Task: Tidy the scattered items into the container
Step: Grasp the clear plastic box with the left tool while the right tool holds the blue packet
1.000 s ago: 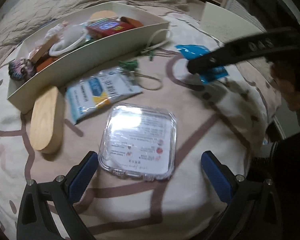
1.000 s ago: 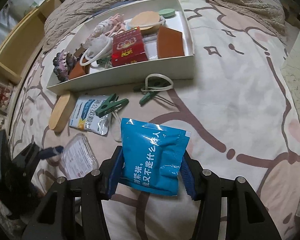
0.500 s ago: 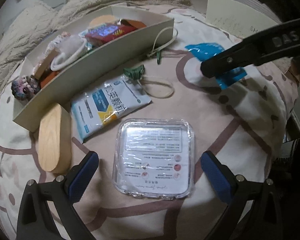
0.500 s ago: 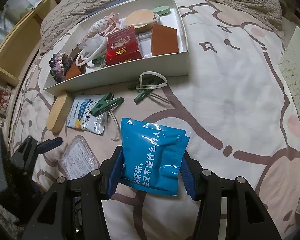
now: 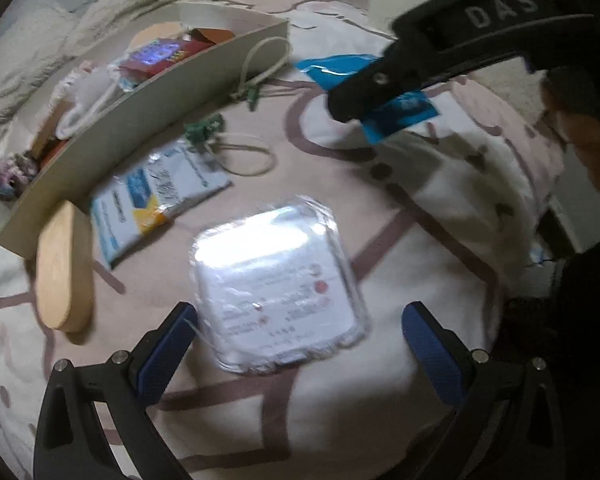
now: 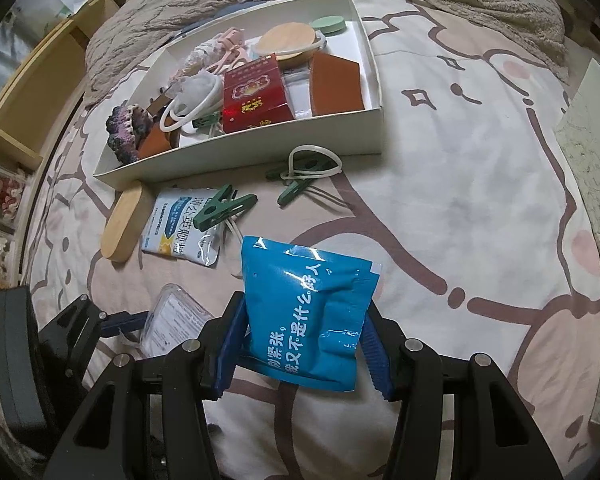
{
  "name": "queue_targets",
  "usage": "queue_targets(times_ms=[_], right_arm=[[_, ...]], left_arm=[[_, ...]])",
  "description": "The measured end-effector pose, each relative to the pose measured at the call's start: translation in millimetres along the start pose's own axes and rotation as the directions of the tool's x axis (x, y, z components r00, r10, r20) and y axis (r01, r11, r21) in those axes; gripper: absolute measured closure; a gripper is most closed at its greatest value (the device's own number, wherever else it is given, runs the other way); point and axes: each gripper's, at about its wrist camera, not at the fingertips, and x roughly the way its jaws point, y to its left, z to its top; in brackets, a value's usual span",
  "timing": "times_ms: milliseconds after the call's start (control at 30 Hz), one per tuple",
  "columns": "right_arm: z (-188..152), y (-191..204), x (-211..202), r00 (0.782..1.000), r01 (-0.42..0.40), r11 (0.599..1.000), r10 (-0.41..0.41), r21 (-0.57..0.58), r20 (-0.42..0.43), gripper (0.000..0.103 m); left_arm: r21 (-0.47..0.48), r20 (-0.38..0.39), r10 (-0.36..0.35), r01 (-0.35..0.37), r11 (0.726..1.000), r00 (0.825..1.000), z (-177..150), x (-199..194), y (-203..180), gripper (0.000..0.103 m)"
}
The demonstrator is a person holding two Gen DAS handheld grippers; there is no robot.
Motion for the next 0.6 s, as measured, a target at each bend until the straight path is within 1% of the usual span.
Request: queue_targets(times_ms=[67, 133, 233, 367, 433, 567, 600], right_arm=[[0, -1, 0, 1.0, 0.004, 1.0, -0.004, 0.004, 0.001, 0.049], [1, -2, 0, 1.0, 0.006, 1.0, -0.006, 0.005, 0.002, 0.049], [1, -4, 1, 1.0, 0.008, 1.0, -0.008, 0.007, 0.0, 0.049], [1, -5, 5, 1.0, 0.01, 1.0, -0.01, 0.014, -0.011, 0.049], [1, -5, 6, 1.0, 0.013, 1.0, -0.012, 0.017, -0.014, 0.049], [2, -2, 6, 1.0, 0.018, 1.0, -0.018, 0.008, -0.011, 0.049], [2, 0, 7, 1.0, 0.019, 1.0, -0.019, 0.004, -0.011, 0.049]], left_arm=[[-0.051, -0.008, 0.014, -0.015, 0.999, 1.0, 4, 2, 5, 0.0], [-0.121, -0.017, 0.01, -0.012, 0.993, 1.0, 7, 5, 12, 0.0], [-0.196, -0.012, 0.019, -0.021, 0.98, 1.0, 11, 5, 20, 0.004], [-0.236, -0.019, 0.022, -0.026, 0.971, 1.0, 13, 4, 24, 0.008], [-0.254, -0.03, 0.035, -0.041, 0.966, 0.999, 13, 4, 24, 0.013], [-0.293, -0.046, 0.023, -0.036, 0.955, 0.999, 12, 4, 26, 0.014], [-0.295, -0.05, 0.027, -0.041, 0.955, 0.998, 12, 3, 26, 0.017]])
